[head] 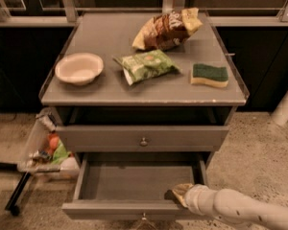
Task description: Open middle drawer
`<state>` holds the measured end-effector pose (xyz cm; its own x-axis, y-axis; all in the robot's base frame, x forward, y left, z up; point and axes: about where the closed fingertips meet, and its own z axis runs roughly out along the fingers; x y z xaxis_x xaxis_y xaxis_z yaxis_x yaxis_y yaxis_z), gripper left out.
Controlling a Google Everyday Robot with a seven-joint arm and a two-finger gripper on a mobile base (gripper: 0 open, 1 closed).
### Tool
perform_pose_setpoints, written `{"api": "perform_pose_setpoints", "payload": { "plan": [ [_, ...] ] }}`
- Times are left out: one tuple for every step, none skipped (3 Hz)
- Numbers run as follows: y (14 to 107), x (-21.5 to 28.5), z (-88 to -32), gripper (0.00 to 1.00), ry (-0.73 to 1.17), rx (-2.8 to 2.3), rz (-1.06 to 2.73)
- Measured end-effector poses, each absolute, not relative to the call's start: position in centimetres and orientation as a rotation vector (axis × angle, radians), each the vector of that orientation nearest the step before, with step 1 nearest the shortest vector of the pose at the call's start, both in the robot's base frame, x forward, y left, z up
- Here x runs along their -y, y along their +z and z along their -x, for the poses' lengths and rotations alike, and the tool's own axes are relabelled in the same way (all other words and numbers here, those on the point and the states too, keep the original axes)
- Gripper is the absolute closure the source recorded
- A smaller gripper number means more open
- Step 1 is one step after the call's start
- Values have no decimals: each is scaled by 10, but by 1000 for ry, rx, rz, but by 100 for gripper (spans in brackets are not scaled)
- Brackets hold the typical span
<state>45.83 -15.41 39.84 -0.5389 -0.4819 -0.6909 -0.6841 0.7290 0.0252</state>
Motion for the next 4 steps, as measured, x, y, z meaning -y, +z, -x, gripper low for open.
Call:
{"api": "perform_pose_setpoints", "payload": {
  "plan": [
    [402, 154, -465, 100, 385, -2248, 877],
    [404, 154, -468, 100, 385, -2248, 877],
    [428, 146, -474, 100, 378, -2123, 944],
    [484, 155, -477, 81, 355, -2001, 882]
  ]
}}
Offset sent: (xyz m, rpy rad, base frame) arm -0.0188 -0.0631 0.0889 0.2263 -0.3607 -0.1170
